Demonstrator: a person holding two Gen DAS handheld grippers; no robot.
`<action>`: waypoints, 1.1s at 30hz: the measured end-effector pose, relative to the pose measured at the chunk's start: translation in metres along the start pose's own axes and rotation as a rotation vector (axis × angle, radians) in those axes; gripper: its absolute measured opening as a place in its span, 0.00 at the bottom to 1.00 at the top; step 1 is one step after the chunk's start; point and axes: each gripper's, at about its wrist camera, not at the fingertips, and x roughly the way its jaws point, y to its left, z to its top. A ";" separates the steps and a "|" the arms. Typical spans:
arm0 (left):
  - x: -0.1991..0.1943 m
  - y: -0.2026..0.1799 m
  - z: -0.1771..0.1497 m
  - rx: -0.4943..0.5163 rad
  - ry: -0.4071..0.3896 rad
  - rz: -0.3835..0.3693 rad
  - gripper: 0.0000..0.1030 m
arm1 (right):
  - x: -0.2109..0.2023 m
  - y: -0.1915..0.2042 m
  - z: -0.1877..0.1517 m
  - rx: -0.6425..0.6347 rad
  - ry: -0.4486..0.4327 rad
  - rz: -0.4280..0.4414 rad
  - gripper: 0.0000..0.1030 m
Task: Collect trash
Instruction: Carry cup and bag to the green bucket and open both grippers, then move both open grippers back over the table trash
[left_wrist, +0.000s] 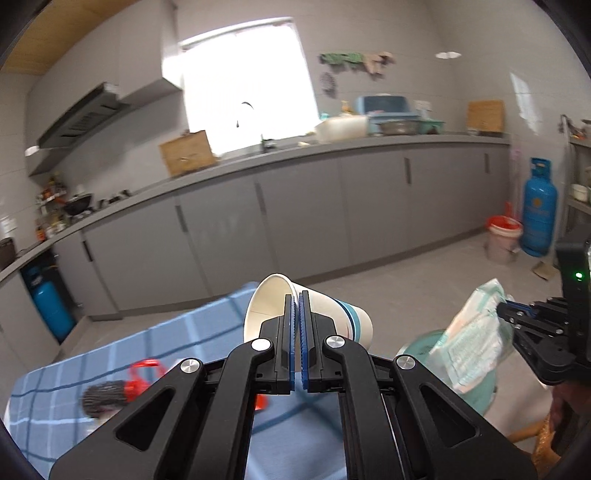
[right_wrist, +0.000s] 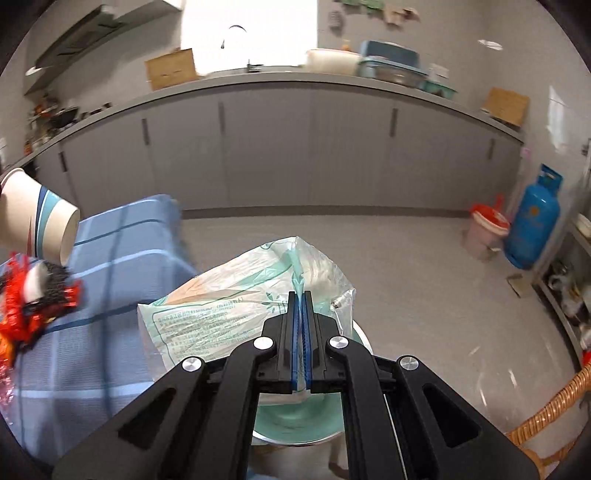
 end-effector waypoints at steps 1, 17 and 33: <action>0.006 -0.007 -0.001 0.004 0.010 -0.022 0.03 | 0.005 -0.009 -0.002 0.012 0.002 -0.016 0.04; 0.081 -0.107 -0.041 0.062 0.190 -0.261 0.04 | 0.075 -0.056 -0.026 0.061 0.091 -0.133 0.07; 0.089 -0.101 -0.048 0.058 0.201 -0.231 0.70 | 0.073 -0.056 -0.033 0.120 0.089 -0.102 0.53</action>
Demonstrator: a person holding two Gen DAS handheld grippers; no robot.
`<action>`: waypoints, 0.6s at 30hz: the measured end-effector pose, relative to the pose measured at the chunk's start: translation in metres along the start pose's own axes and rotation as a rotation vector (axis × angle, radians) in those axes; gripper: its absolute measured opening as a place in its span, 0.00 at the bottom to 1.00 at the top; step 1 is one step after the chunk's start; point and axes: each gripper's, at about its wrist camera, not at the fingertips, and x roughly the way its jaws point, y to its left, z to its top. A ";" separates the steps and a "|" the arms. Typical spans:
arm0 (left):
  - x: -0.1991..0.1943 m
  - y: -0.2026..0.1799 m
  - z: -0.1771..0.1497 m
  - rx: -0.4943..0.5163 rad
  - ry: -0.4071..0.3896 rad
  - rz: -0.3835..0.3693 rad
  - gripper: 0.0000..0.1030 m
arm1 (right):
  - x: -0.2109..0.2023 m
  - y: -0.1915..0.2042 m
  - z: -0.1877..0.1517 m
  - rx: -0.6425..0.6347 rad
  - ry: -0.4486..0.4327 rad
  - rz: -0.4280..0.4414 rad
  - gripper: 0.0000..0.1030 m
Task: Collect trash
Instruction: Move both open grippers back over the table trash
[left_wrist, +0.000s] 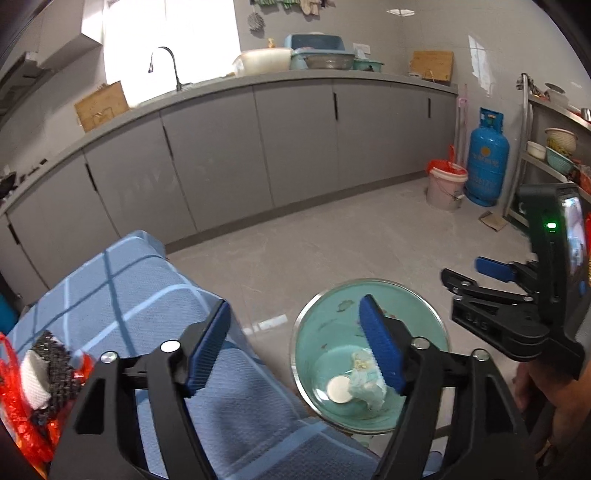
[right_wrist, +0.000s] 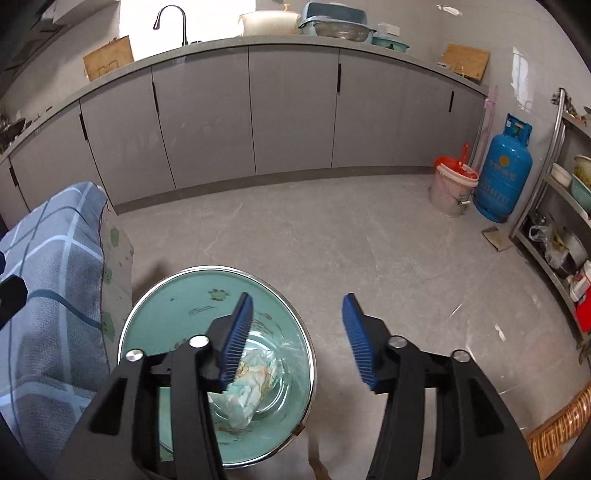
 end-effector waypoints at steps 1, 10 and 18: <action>-0.002 0.001 0.001 0.003 0.000 0.007 0.70 | -0.005 0.001 0.000 0.003 -0.006 0.006 0.54; -0.045 0.039 0.000 0.002 -0.047 0.161 0.77 | -0.041 0.047 0.001 -0.033 -0.030 0.104 0.61; -0.090 0.094 -0.014 -0.047 -0.054 0.301 0.79 | -0.073 0.122 -0.011 -0.135 -0.036 0.240 0.65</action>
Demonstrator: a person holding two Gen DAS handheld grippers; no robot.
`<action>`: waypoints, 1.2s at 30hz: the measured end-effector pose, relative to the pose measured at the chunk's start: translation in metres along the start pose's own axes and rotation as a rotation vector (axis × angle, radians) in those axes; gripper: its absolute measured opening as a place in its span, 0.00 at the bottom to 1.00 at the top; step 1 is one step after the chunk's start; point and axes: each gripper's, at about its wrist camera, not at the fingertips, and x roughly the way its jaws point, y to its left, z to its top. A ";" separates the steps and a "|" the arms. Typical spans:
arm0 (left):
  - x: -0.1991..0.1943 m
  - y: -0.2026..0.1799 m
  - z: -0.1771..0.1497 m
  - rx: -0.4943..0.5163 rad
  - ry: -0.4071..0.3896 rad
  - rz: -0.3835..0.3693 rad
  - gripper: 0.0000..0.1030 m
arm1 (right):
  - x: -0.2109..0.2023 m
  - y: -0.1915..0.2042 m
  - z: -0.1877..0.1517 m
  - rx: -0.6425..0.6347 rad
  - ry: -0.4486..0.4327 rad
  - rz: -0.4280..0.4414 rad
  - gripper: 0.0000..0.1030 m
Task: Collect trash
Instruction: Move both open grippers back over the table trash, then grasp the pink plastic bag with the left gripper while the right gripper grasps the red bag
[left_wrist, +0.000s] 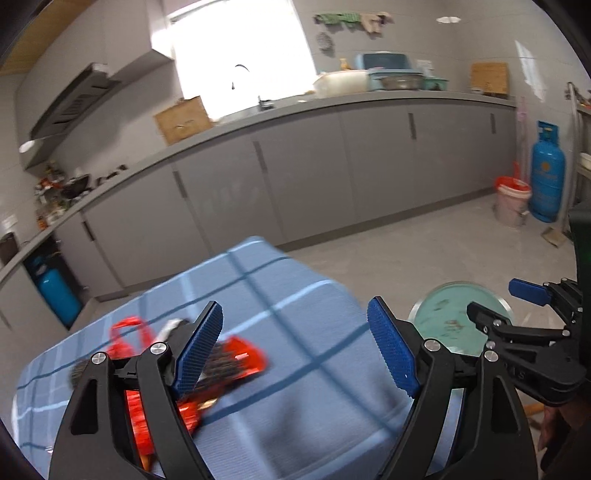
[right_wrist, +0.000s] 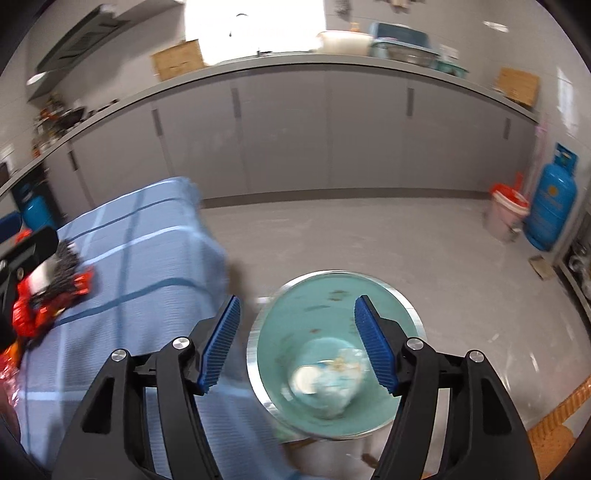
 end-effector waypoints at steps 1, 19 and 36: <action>-0.006 0.009 -0.003 -0.005 0.000 0.019 0.81 | -0.002 0.010 -0.001 -0.011 0.001 0.016 0.67; -0.085 0.185 -0.108 -0.174 0.182 0.400 0.86 | -0.043 0.170 -0.035 -0.221 0.009 0.265 0.76; -0.069 0.202 -0.141 -0.323 0.268 0.187 0.22 | -0.051 0.193 -0.039 -0.267 0.004 0.259 0.81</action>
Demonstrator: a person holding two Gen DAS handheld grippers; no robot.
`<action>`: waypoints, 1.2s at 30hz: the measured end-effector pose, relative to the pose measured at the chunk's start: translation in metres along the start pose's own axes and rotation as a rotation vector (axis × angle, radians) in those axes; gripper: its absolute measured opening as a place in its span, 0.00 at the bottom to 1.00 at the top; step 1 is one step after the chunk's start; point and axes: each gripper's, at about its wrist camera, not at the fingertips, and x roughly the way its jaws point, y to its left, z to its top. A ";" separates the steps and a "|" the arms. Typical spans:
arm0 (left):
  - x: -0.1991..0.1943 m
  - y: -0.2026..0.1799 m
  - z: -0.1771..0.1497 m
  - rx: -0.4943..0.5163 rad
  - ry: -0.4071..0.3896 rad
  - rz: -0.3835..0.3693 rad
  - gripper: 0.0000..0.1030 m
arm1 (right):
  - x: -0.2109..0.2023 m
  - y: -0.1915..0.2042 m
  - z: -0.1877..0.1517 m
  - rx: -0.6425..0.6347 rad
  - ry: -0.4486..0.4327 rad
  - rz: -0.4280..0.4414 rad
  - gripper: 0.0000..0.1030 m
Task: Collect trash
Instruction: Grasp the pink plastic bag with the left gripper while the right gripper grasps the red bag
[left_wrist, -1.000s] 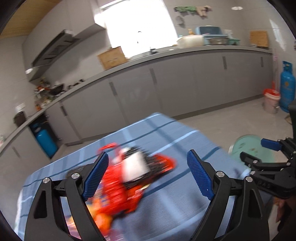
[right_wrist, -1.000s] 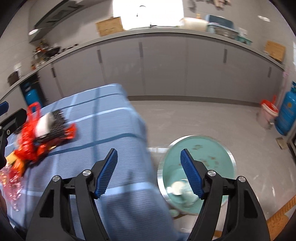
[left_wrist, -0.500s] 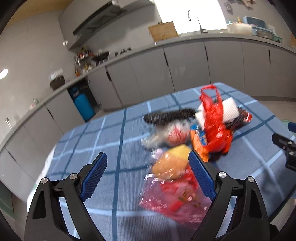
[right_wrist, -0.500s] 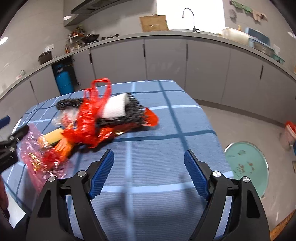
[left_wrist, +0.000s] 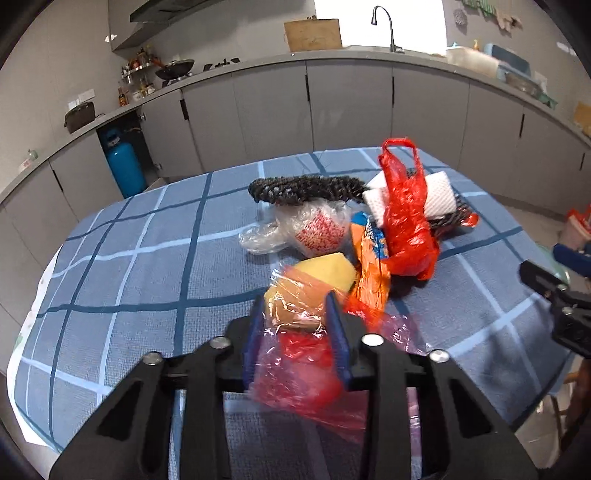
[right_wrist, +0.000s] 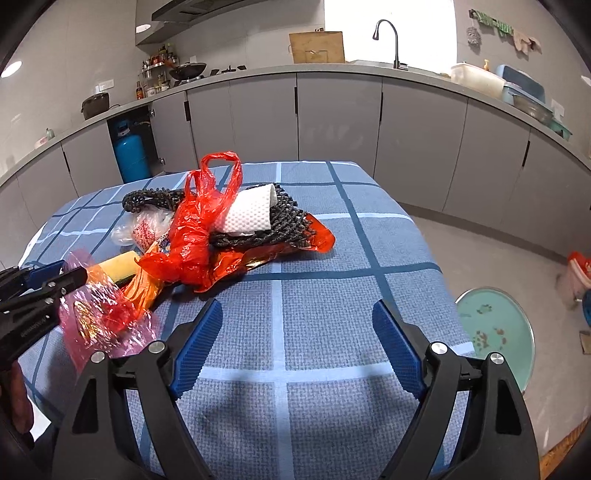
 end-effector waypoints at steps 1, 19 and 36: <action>-0.003 0.000 0.001 0.001 -0.003 -0.010 0.17 | 0.000 0.001 0.001 -0.003 -0.001 0.000 0.82; -0.059 0.053 0.039 -0.016 -0.263 0.335 0.07 | 0.015 0.036 0.025 -0.055 -0.028 0.037 0.83; -0.011 0.063 0.055 -0.033 -0.261 0.374 0.07 | 0.085 0.083 0.045 -0.083 0.099 0.181 0.22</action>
